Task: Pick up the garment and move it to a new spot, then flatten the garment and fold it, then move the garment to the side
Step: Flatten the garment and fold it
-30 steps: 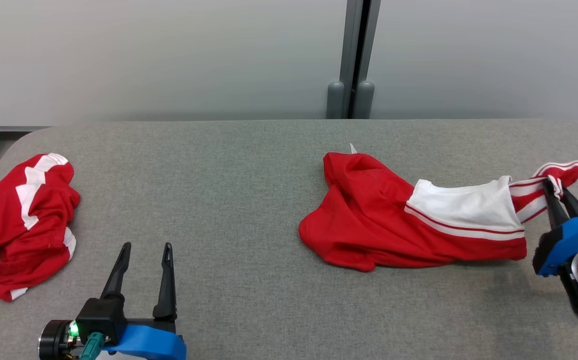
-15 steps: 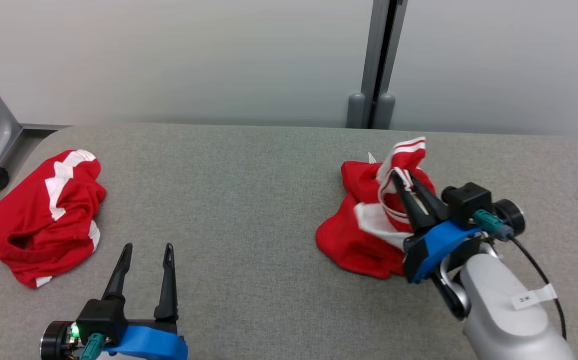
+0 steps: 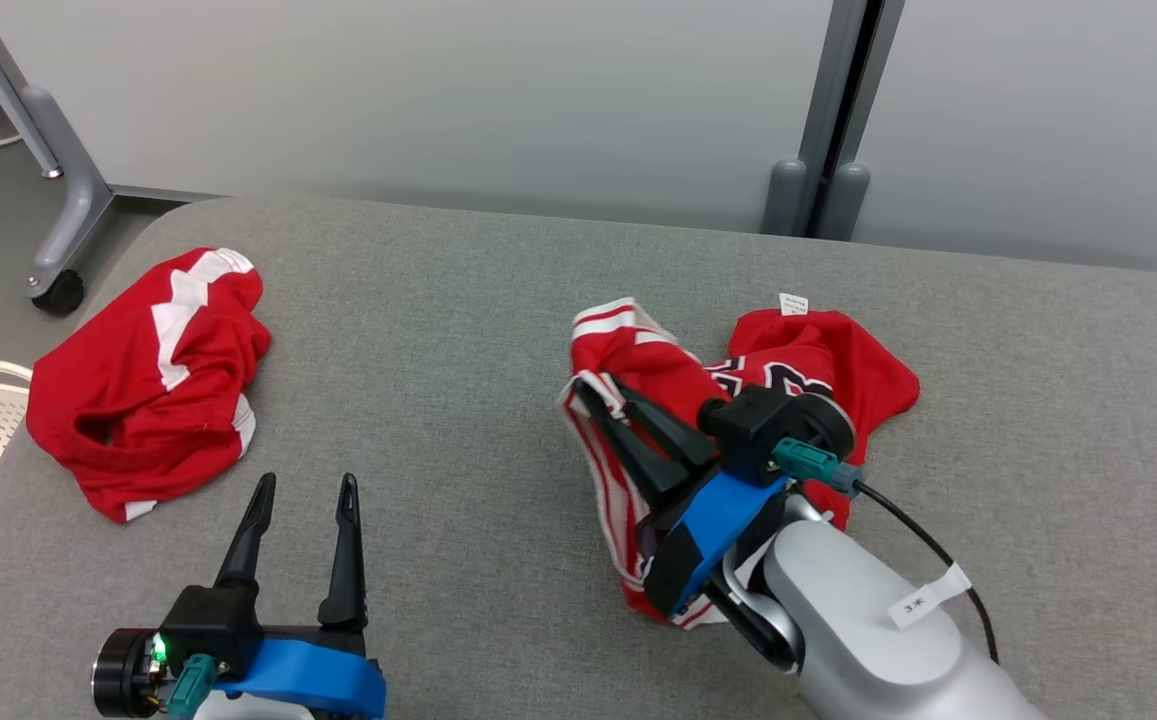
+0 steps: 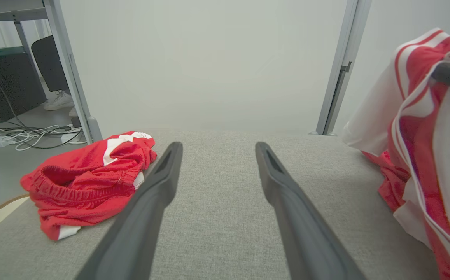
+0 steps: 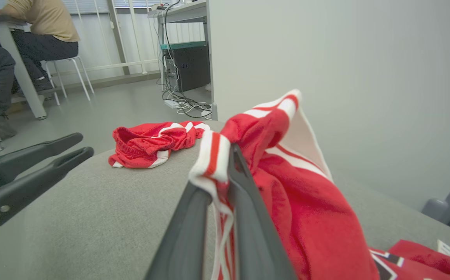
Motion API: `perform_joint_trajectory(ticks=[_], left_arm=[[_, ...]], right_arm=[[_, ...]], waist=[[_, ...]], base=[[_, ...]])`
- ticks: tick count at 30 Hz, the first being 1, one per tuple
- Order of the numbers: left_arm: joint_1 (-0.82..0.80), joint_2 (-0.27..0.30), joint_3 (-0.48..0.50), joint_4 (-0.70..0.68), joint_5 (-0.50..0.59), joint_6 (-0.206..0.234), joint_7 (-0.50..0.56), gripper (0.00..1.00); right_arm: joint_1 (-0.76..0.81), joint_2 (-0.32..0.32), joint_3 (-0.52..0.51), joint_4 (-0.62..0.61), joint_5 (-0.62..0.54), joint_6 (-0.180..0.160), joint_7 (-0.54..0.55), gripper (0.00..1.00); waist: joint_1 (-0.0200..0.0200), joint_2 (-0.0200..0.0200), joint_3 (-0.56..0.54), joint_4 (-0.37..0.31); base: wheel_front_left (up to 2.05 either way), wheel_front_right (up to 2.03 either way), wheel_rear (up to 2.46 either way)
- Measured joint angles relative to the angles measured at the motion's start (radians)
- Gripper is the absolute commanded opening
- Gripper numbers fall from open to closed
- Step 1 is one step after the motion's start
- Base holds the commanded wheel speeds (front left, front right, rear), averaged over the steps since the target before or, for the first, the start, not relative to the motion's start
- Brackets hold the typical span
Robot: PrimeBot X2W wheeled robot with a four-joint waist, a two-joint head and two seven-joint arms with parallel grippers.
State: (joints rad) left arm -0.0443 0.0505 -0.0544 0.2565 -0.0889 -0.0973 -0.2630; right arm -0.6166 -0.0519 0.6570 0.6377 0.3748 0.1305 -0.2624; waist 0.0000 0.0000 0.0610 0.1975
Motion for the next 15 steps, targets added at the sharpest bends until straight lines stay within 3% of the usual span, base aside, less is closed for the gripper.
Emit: perform_joint_trajectory(ticks=[7, 14, 15], left_arm=[[-0.010, 0.000, -0.013, 0.007, -0.010, 0.005, 0.000, 1.00], [-0.027, 0.000, -0.029, 0.013, -0.025, 0.014, 0.000, 1.00], [-0.028, 0.000, -0.030, 0.013, -0.026, 0.017, 0.000, 1.00]], right_arm=[[-0.033, 0.002, 0.159, -0.076, 0.122, 0.000, 0.000, 0.00], [-0.042, 0.002, 0.234, -0.072, 0.170, 0.000, 0.000, 0.00], [-0.041, 0.002, 0.238, -0.064, 0.173, 0.000, 0.000, 0.05]], waist=[[0.0000, 0.0001, 0.018, 0.013], [0.0000, 0.0001, 0.034, 0.004], [0.0001, 0.0002, 0.035, 0.000]], base=[[0.00, 0.00, 0.00], [0.00, 0.00, 0.00], [0.00, 0.00, 0.00]])
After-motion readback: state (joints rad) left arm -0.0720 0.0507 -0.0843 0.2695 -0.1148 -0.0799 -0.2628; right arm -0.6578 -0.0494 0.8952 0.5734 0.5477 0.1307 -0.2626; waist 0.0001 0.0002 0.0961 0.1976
